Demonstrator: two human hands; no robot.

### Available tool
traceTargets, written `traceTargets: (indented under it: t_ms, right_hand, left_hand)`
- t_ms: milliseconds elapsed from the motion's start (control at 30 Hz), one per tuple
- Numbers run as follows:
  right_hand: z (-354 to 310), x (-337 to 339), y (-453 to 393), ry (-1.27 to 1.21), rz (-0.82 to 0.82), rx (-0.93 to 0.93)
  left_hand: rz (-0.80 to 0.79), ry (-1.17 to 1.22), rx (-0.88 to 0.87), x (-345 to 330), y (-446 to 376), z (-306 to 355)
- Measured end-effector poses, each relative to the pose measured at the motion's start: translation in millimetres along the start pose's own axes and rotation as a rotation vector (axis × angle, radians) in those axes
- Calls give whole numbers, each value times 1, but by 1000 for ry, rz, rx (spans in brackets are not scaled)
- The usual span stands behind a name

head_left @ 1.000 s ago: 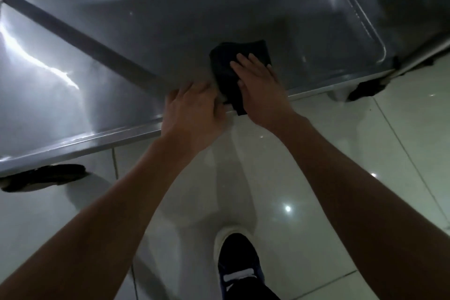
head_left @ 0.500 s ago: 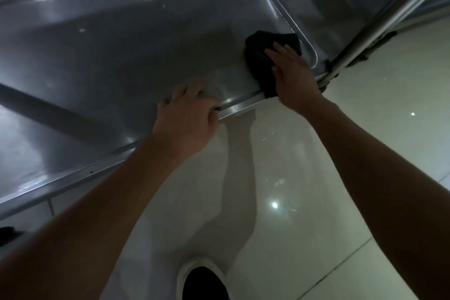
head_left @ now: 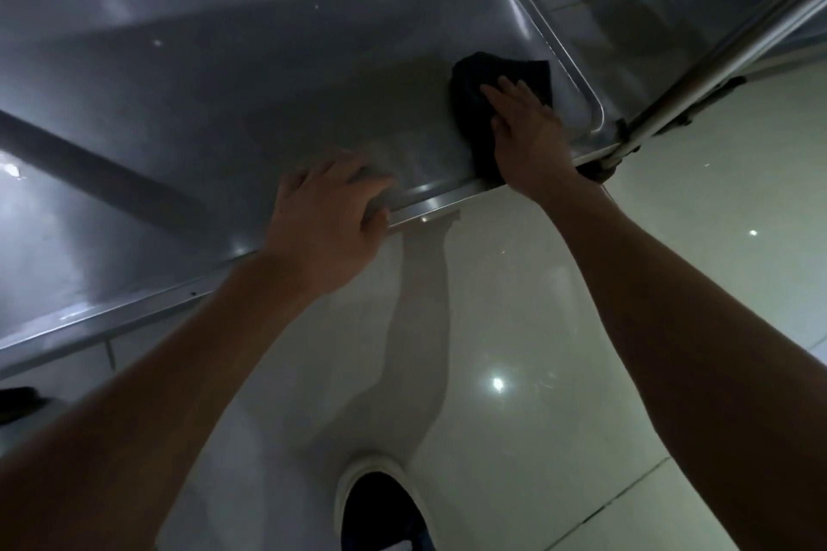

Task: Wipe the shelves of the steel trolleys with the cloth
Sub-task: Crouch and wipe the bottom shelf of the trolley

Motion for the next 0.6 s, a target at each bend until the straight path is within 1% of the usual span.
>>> traceTargets:
  t_ms: [100,200,333,433,600]
  right_hand:
    - [-36,-13,-6,5,-41,54]
    - [-86,-32,-8,5,-66,131]
    - [-165,-64,-9,54,-106,258]
    - [-224,-88,-9,101,-150,349]
    - [-314,-128,-2,213,-246,560]
  left_hand:
    - [75,-70,121,11,26,-31]
    - [121,-73,243,25,56,-66]
    - [123,-72,399,37,97,-110]
    - [123,-63,441,44,122,-135]
    - [93,-33,450,49,161,-168]
Point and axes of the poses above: each hand's wrist, its own y-axis away from the middle knuckle, its own x-axis out of the back of the hand, z = x × y, the point moved 3 cm from there along -y, towards the middle knuckle, and after that the axes turned 14 degrees about -z, right-handed, at the moved point
